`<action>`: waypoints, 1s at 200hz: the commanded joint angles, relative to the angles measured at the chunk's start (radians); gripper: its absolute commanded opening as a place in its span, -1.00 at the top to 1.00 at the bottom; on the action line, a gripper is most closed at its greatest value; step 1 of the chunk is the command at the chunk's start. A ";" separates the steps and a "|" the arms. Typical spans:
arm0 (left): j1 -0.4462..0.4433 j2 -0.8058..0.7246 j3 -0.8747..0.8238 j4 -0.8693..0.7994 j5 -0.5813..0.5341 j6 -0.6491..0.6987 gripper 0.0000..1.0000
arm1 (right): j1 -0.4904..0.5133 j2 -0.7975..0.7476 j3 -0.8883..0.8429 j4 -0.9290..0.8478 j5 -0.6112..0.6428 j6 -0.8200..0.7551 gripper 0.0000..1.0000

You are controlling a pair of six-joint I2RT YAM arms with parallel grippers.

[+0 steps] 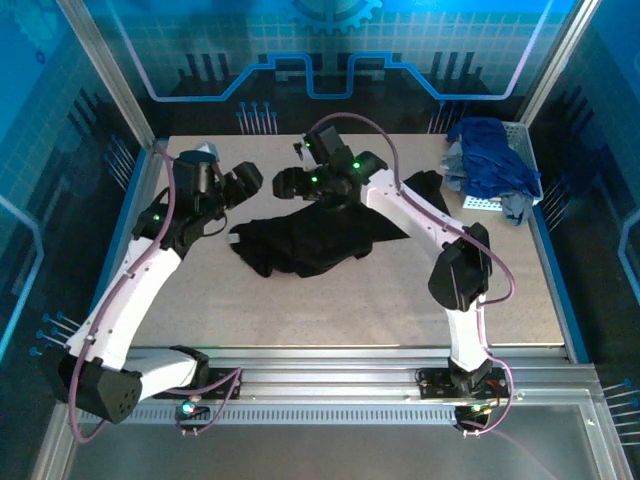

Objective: Fold and stack the t-shirts

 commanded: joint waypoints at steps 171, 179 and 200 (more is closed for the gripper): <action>-0.568 0.880 0.301 -0.143 -0.338 0.336 -0.67 | -0.605 -0.241 -0.687 -0.027 0.217 0.034 -0.39; -0.565 0.902 0.319 -0.135 -0.349 0.342 -0.66 | -0.611 -0.228 -0.688 -0.024 0.213 0.040 -0.39; -0.556 0.953 0.364 -0.108 -0.356 0.360 -0.66 | -0.636 -0.204 -0.699 0.021 0.181 0.056 -0.40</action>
